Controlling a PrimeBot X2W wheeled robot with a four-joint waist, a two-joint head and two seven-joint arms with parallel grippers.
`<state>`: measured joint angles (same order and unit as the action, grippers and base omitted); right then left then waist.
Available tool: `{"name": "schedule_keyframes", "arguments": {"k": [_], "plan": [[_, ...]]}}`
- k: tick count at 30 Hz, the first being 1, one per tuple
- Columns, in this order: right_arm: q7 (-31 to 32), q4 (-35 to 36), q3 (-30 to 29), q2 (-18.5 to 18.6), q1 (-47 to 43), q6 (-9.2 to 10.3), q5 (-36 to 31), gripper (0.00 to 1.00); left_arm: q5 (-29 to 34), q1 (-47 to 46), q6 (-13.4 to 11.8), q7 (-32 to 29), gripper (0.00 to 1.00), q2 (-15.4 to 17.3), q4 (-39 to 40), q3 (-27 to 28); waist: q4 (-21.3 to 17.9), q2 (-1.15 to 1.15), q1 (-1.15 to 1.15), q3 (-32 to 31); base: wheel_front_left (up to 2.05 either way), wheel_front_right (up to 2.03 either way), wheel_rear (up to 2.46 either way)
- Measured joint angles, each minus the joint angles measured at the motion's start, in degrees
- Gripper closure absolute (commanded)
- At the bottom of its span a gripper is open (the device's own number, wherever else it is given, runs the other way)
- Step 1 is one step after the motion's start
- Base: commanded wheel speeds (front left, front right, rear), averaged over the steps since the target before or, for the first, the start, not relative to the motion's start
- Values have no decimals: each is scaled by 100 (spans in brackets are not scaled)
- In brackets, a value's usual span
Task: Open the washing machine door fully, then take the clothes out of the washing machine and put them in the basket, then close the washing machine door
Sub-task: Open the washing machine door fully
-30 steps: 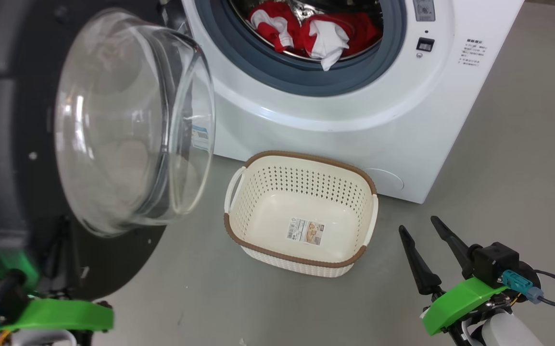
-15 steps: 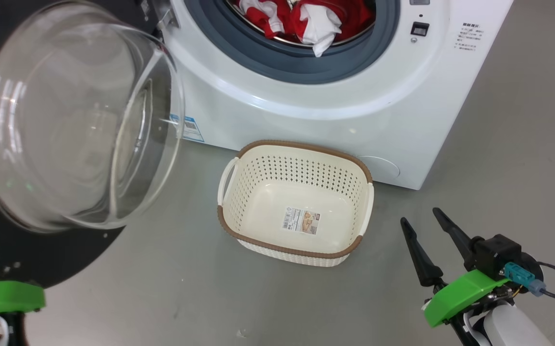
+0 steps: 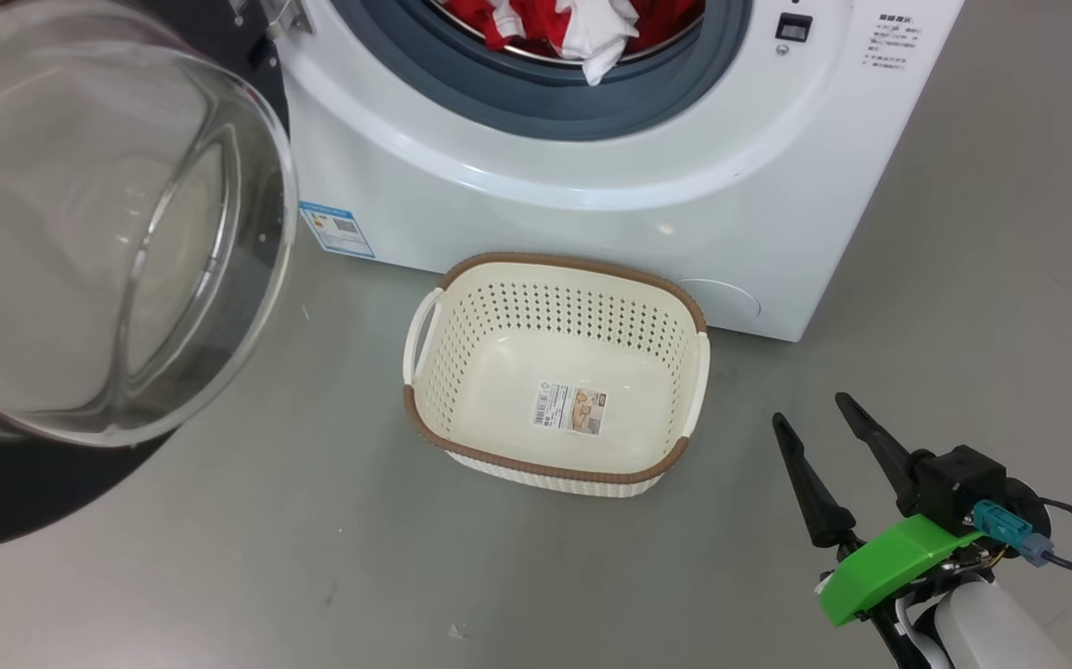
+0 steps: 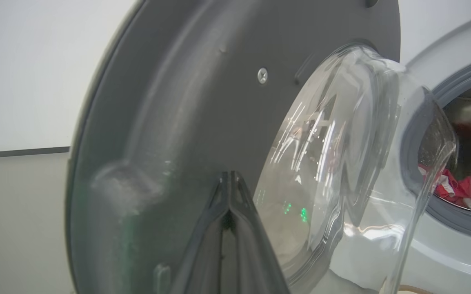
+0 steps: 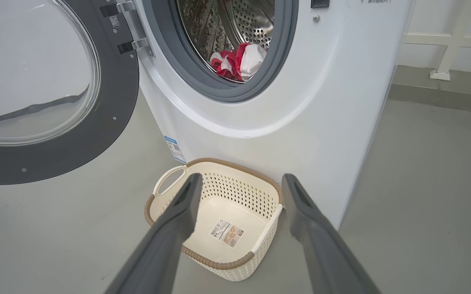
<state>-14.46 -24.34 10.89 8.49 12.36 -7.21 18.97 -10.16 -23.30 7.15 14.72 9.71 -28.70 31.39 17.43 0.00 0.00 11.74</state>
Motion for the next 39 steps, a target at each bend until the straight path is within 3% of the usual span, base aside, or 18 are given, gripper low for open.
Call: {"name": "schedule_keyframes", "arguments": {"k": [25, 39], "plan": [[0, 25, 44, 32, 285, 0, -103, 0, 352, -821, 42, 0, 100, 717, -1162, 604, -243, 0, 0, 336, 0, 0, 0], [0, 20, -21, 16, 300, 0, -103, 0, 81, -783, 43, 0, 100, 682, -1212, 319, -196, 0, 0, 150, 0, 0, 0]]}}
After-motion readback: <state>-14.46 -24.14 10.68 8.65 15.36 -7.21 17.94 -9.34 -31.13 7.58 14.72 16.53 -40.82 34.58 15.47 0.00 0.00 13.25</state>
